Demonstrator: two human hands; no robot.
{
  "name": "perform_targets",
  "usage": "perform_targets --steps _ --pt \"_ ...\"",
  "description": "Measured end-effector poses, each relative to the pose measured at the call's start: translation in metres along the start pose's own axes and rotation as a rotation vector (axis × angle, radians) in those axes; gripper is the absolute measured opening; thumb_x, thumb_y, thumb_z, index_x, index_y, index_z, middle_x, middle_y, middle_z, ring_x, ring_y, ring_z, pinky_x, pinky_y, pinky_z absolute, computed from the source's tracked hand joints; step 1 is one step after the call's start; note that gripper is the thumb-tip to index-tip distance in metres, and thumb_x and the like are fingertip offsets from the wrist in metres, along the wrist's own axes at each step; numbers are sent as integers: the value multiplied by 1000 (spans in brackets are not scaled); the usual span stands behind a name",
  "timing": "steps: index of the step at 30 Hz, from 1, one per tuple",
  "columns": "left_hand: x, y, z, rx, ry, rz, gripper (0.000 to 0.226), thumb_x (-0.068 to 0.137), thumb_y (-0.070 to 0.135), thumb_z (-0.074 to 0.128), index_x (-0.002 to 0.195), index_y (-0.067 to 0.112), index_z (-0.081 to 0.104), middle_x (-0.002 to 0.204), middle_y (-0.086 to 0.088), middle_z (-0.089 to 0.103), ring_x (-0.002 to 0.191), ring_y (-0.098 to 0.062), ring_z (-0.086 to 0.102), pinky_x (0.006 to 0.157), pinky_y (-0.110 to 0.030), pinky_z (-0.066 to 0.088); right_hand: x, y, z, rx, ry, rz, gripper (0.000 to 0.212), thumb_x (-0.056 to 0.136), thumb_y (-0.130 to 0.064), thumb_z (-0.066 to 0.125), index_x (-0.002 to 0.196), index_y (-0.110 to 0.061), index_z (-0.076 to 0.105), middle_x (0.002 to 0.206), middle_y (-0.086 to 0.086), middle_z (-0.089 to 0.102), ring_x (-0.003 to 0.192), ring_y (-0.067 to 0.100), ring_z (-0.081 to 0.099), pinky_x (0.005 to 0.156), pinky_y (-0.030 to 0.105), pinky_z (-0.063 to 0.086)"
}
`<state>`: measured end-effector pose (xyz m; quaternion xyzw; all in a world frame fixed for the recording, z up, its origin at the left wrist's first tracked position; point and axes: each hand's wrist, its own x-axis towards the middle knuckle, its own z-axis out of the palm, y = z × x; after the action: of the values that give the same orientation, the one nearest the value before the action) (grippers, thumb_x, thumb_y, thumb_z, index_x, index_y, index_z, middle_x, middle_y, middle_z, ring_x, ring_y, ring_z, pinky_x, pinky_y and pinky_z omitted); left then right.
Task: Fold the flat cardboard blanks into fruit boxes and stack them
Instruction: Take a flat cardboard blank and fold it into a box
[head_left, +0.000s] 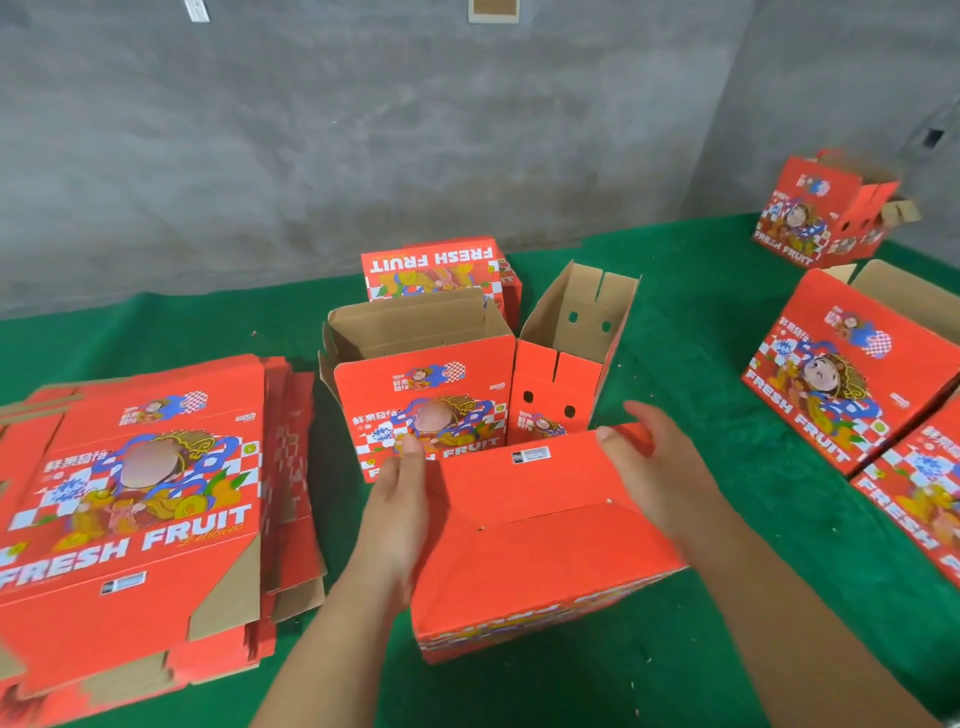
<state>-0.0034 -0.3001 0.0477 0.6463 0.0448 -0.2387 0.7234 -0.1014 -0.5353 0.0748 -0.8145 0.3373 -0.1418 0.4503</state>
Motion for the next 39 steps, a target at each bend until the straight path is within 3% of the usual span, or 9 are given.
perform_targets --steps 5,9,12,17,22,26,29,34,39 --pt "-22 11 13 -152 -45 301 20 84 26 62 100 31 73 124 9 72 116 -16 63 90 -33 49 -9 0 -25 434 211 161 49 71 -63 67 110 -34 71 116 -6 66 97 8 62 80 31 45" --pt "-21 29 6 -475 -201 513 41 86 20 59 125 29 66 146 6 59 137 -14 54 109 -37 48 -20 15 -37 870 90 506 31 85 -45 77 100 -18 72 84 1 78 64 16 71 77 36 55" --pt "-19 33 8 -171 101 311 50 86 37 69 135 40 58 131 11 68 112 -3 69 95 -32 56 -36 23 -22 809 -37 500 24 91 -35 75 104 -15 73 93 8 80 68 20 76 62 35 60" --pt "-38 33 1 -121 -255 24 38 104 -2 50 140 -16 46 66 -15 72 55 -1 68 43 -17 41 -51 30 -22 721 90 185 13 93 -24 69 102 -22 78 94 10 78 71 19 72 68 34 57" --pt "-65 54 19 -65 -167 30 18 101 -13 42 115 -1 43 47 -9 57 25 -7 51 30 -19 41 -47 1 -33 631 181 -131 27 95 -18 66 108 -39 76 97 -1 80 83 13 74 77 34 54" --pt "-61 73 6 -156 -209 25 28 107 4 43 131 -6 54 58 -20 68 54 -7 70 61 -17 56 -30 -28 -41 605 203 -250 22 85 -31 67 106 -36 71 97 -12 76 84 9 70 74 28 55" --pt "-47 92 -4 -327 -228 -86 53 93 42 56 137 13 63 124 -18 72 118 -35 67 110 -54 45 3 -58 -40 622 270 -363 9 90 -31 63 99 -31 65 92 -16 68 83 3 62 78 35 51" --pt "1 112 28 -390 43 106 95 71 58 87 148 32 39 139 -12 62 124 -40 61 85 -76 48 78 -112 -25 351 172 -227 64 102 -53 52 159 -31 33 157 2 37 147 14 35 125 43 24" --pt "26 93 44 -43 -96 95 39 97 34 67 134 29 56 127 -2 72 90 -11 73 88 -37 52 54 -96 34 543 45 -422 40 104 -32 50 141 -20 59 139 10 62 128 21 58 109 41 45"
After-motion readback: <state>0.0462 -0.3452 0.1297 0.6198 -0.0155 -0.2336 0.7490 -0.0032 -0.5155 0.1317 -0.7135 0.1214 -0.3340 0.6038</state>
